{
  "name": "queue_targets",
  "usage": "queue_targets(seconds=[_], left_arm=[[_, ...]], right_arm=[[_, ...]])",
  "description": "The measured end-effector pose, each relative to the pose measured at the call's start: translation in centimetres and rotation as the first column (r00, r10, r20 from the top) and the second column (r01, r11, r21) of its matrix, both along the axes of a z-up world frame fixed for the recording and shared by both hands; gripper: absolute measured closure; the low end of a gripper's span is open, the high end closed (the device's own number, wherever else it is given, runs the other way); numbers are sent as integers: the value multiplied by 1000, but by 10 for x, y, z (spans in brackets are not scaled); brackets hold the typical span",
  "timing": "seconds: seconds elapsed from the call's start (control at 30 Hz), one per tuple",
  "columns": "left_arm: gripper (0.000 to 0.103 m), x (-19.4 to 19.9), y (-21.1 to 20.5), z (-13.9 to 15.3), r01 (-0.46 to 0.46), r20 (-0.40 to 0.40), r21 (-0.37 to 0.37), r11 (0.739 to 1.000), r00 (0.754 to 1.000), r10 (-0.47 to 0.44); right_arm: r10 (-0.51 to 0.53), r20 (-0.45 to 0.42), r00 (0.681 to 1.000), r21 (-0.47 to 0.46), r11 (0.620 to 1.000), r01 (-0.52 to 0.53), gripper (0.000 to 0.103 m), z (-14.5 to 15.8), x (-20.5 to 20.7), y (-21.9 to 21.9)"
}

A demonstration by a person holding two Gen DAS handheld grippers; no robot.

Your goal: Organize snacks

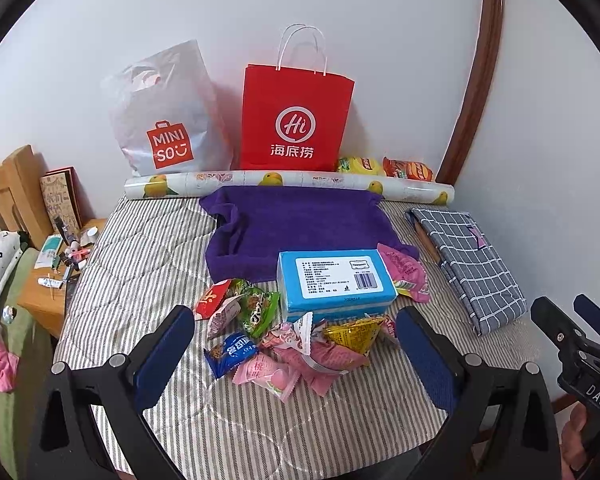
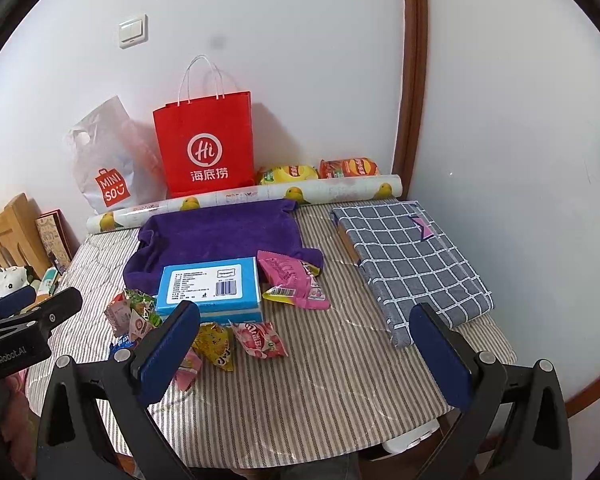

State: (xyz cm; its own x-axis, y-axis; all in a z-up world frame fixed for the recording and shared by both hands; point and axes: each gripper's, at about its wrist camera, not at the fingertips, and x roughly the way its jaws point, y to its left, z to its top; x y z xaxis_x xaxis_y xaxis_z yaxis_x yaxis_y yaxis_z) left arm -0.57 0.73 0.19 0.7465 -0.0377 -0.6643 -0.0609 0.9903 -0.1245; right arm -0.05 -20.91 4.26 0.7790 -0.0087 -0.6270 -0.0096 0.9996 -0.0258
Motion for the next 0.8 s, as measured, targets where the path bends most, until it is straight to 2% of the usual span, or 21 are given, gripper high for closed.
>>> queue_targets(seconds=[0.8], left_arm=[[2, 3, -1, 1, 9, 7, -22, 1000, 1000, -9]], right_arm=[[6, 16, 1000, 10, 1000, -6, 0, 4, -5, 3]])
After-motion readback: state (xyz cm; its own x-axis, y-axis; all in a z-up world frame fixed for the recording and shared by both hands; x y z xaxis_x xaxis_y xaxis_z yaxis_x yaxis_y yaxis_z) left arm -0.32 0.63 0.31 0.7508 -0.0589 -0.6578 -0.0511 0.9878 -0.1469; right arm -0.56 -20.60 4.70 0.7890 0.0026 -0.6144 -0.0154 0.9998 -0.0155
